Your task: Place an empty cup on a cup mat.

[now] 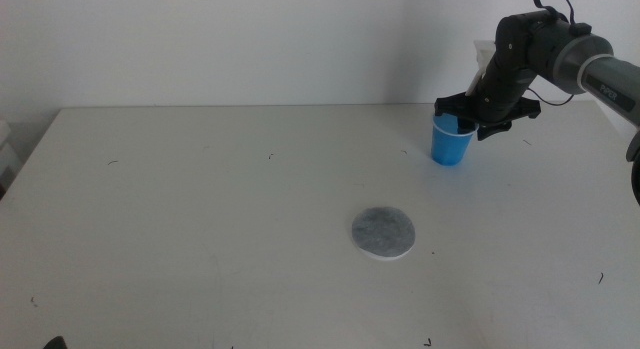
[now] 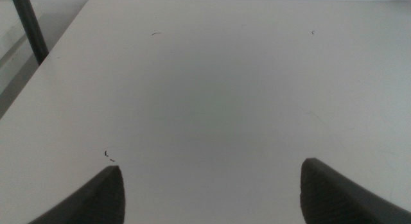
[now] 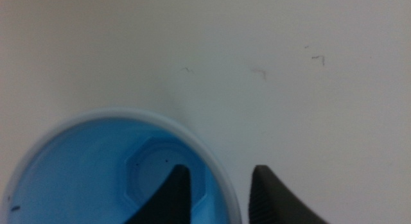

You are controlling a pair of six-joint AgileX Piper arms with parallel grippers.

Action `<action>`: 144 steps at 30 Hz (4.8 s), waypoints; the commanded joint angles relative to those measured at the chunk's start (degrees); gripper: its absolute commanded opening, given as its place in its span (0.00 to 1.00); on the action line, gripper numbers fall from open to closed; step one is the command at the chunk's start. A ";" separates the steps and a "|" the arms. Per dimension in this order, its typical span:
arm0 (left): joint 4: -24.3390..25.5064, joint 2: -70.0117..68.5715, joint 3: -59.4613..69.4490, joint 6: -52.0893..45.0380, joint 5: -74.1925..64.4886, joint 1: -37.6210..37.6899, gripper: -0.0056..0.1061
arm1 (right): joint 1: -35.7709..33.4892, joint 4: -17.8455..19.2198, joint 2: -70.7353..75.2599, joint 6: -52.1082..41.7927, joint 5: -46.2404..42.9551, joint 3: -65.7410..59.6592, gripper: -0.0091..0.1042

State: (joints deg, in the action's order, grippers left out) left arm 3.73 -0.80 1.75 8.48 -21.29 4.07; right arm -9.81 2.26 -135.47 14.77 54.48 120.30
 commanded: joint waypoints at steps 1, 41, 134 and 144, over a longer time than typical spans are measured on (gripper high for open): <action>0.02 -0.70 -0.34 0.61 3.78 -0.06 0.99 | 0.44 0.78 3.93 -0.48 -1.99 1.89 0.15; 0.02 -0.70 -0.34 0.61 3.78 -0.06 0.99 | -20.27 -1.62 40.50 8.25 -19.18 -43.31 0.07; 0.02 -0.70 -0.34 0.61 3.78 -0.06 0.99 | -0.08 10.01 122.63 0.96 -39.18 -107.21 0.75; 0.02 -0.70 -0.34 0.61 3.78 -0.06 0.99 | -0.08 10.01 134.58 0.92 -39.38 -115.08 0.75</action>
State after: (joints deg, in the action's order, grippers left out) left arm 3.73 -0.80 1.75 8.48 -21.29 4.07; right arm -10.38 11.71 -1.45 16.60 19.81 4.17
